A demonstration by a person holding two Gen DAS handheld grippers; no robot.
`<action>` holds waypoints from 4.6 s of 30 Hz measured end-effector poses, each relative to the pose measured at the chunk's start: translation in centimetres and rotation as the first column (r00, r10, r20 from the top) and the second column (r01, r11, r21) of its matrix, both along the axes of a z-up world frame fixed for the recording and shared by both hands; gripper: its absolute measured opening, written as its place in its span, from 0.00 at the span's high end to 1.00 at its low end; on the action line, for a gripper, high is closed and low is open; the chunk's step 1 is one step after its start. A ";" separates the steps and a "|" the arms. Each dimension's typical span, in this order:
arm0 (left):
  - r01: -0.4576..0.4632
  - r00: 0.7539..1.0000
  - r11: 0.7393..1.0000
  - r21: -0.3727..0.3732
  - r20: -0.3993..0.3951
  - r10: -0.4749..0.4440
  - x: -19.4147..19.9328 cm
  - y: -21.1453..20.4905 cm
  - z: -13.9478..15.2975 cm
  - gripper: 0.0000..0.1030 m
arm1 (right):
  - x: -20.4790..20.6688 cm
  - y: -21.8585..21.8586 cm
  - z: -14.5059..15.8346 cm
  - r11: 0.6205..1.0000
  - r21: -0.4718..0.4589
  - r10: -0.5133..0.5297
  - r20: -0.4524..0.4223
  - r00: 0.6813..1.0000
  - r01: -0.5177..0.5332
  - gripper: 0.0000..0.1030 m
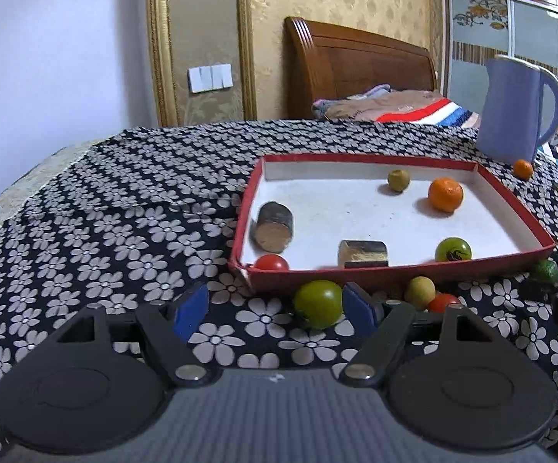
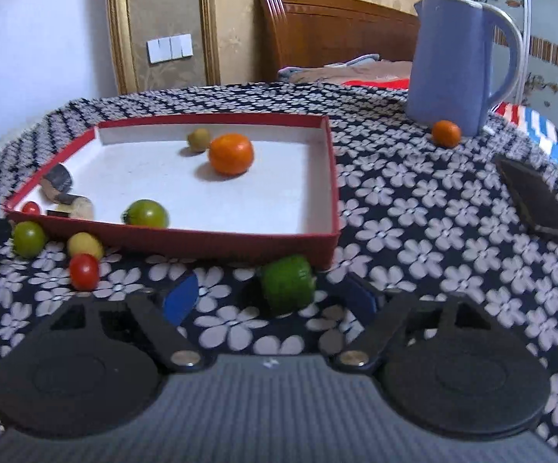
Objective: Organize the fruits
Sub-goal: 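Move left tool to the large green tomato while right tool approaches the green lime, then close left tool on the green tomato while right tool closes on the lime, then lift and carry the green tomato with left tool while right tool carries the lime over the tray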
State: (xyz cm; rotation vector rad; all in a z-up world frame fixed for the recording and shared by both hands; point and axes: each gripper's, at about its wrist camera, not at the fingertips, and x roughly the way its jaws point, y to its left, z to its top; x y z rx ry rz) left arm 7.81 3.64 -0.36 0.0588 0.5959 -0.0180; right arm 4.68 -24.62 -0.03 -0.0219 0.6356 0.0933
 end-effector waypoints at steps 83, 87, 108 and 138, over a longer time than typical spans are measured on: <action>0.040 0.998 0.998 -0.044 -0.041 -0.041 0.2 -1.4 1.5 0.68 | -2.1 0.5 2.5 0.998 -0.021 0.058 0.066 0.996 -0.057 0.77; 0.045 0.999 0.998 -0.038 -0.022 -0.046 0.1 -1.4 2.4 0.68 | -2.3 1.0 3.4 0.997 -0.022 0.076 0.088 0.993 -0.075 0.77; 0.063 0.998 0.998 -0.011 0.032 -0.063 2.3 -2.0 6.5 0.68 | -1.6 2.3 6.1 0.992 -0.018 0.125 0.154 0.980 -0.123 0.77; 0.045 0.999 0.996 0.075 0.013 -0.046 10.5 -4.8 5.7 0.68 | 4.8 1.5 7.7 0.992 -0.001 0.129 0.147 0.981 -0.130 0.77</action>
